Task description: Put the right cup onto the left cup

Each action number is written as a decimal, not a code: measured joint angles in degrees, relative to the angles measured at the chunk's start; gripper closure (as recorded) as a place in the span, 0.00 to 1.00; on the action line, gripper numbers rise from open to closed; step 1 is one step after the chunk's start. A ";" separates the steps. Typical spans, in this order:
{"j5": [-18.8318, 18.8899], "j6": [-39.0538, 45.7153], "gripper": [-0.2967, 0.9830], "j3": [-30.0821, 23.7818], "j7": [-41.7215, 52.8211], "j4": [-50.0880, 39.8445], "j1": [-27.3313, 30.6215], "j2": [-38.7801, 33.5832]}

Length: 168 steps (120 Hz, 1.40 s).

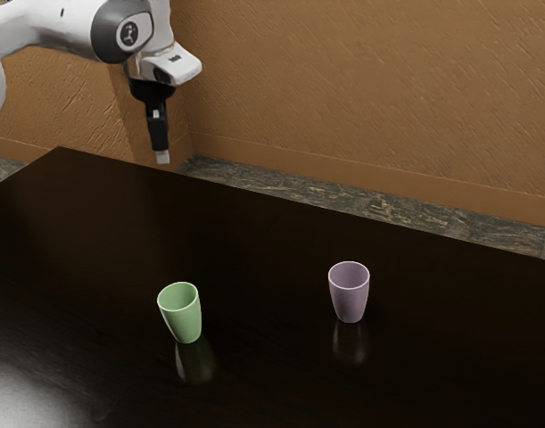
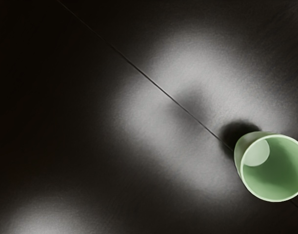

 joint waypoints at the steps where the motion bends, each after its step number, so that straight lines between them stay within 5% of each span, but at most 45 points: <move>1: 0.02 0.09 0.23 -0.05 0.05 0.22 -0.03 0.29; 59: 0.22 2.91 0.23 -4.83 2.22 23.12 -12.62 25.39; 80: 3.52 4.69 0.23 -12.72 1.99 26.82 -11.36 30.42; 134: -1.41 7.30 0.24 -16.05 -0.38 26.81 -8.77 38.78; 168: -0.65 8.90 0.66 -15.60 -1.80 26.33 -8.81 39.27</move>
